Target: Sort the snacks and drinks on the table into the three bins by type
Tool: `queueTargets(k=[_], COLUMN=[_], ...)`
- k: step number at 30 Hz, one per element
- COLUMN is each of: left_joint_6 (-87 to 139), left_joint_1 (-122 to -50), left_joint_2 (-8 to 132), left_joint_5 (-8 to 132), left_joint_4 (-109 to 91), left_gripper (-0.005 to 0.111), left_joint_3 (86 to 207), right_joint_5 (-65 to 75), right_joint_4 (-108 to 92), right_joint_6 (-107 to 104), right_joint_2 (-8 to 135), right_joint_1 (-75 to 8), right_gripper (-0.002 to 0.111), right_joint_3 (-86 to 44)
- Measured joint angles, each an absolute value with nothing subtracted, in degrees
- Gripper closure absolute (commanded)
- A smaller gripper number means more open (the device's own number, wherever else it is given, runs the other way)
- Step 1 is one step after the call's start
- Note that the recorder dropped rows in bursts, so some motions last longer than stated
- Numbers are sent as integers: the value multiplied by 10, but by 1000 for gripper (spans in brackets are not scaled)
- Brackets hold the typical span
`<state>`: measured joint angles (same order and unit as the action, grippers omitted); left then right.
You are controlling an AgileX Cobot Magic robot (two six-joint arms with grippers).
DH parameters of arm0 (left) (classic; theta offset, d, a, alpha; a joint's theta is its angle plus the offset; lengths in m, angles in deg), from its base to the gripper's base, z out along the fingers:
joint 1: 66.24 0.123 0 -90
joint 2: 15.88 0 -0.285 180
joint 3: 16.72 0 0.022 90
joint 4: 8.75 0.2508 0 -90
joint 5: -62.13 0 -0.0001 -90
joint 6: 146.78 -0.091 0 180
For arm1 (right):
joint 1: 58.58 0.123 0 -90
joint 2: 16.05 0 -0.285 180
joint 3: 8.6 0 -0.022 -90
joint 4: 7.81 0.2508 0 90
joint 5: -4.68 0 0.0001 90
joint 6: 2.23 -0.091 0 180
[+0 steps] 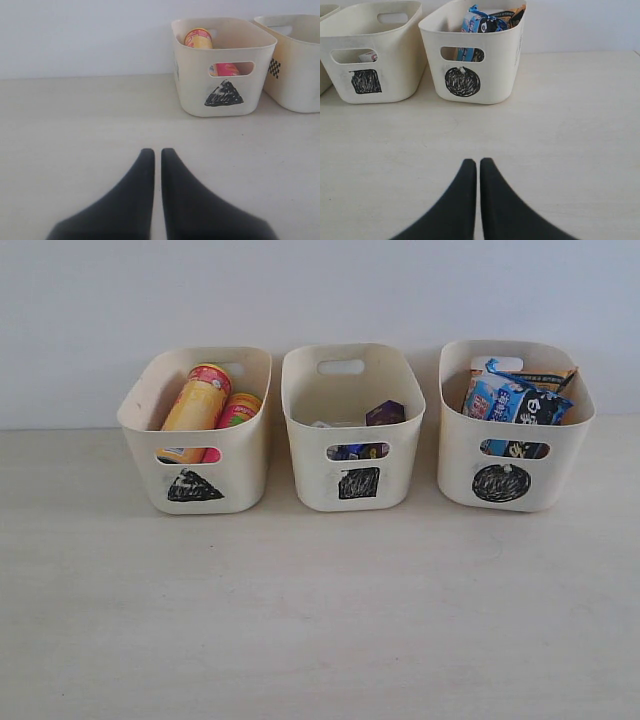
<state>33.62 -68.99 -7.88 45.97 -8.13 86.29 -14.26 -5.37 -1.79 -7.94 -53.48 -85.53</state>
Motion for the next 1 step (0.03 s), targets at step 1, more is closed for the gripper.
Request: queueTargets(k=[1], left_joint_6=[336], left_joint_1=[-690], left_joint_2=[-79], left_joint_5=[460], left_joint_4=[-81], left_gripper=[103], left_joint_3=[863], right_joint_5=[-143], right_joint_4=[-54], right_joint_6=[-18], right_joint_2=[-79], right_joint_1=[-535], right_gripper=[109], right_joint_3=[-855])
